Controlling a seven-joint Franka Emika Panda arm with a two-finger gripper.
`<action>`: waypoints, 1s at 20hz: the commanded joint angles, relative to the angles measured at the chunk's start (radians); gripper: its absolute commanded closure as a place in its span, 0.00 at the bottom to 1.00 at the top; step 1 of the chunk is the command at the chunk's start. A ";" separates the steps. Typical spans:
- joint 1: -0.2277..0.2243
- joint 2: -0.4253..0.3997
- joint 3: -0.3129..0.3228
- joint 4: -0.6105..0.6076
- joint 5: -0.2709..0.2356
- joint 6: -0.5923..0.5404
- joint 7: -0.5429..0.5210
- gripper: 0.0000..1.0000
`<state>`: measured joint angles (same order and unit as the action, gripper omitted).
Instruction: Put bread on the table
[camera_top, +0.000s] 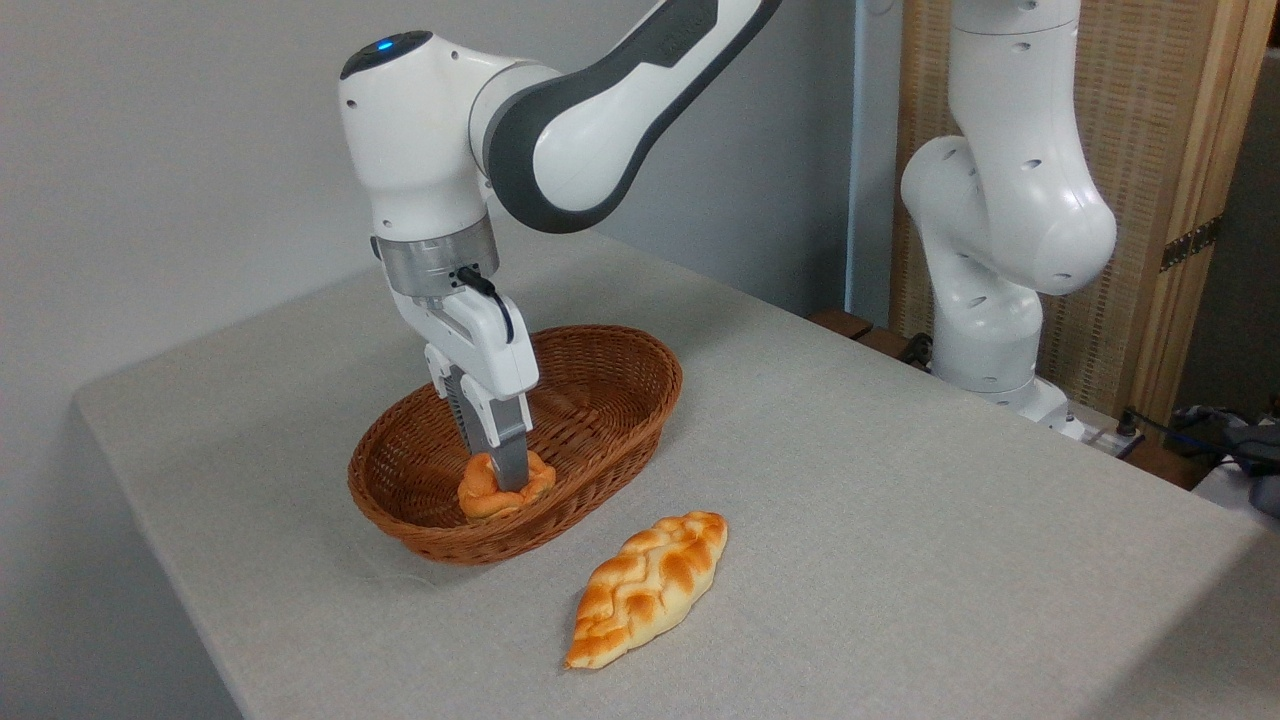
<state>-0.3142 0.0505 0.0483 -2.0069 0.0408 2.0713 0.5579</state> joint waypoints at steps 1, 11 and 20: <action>-0.006 -0.017 0.005 0.000 0.004 0.018 0.013 0.68; -0.009 -0.075 -0.033 0.003 -0.047 0.012 -0.001 0.67; -0.002 -0.145 -0.018 0.033 -0.061 -0.057 0.005 0.66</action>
<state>-0.3203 -0.0546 0.0152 -1.9943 0.0022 2.0589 0.5576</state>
